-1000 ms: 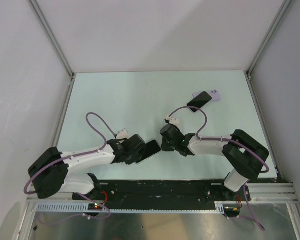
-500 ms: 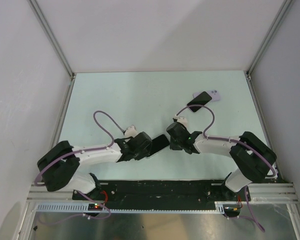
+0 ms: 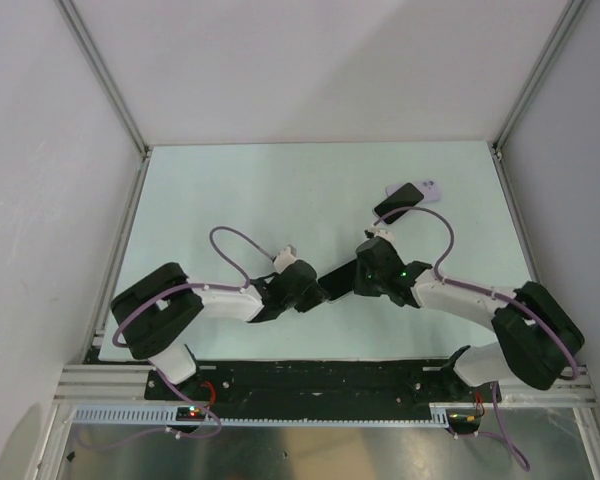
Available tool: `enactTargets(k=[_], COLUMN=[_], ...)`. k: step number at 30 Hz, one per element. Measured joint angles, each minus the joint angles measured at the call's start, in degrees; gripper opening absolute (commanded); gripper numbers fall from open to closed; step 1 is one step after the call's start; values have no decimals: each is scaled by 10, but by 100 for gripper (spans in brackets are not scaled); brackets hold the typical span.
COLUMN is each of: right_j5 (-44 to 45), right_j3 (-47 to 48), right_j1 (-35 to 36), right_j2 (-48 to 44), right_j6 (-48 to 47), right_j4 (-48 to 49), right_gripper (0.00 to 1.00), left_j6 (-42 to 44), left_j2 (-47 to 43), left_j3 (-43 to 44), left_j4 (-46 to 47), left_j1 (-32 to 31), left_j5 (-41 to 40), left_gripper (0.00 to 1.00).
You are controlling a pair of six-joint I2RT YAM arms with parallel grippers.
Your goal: Put the phone into the phone case
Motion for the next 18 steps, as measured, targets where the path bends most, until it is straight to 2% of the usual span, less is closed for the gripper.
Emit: enactTargets(k=[5,8,11,18], right_j5=[-3,-5,-8,-30], right_j3=[3,24,70,203], right_j1=[-36,-62,-83,-107], right_j2=[-55,-52,-19,124], right_j6=[-44,-85,-136,-230], right_j4=[5,17,33,65], right_gripper=[38,43,45,45], left_j6=[34,62,94,149], left_j2=[-10,-14,-20,-36], left_j3=[20,34,43,56], left_j4=[-35,-67,-112,-172], left_j1=[10,18,31,62], left_j5=[10,22,28,31], left_gripper=[0,0,0,0])
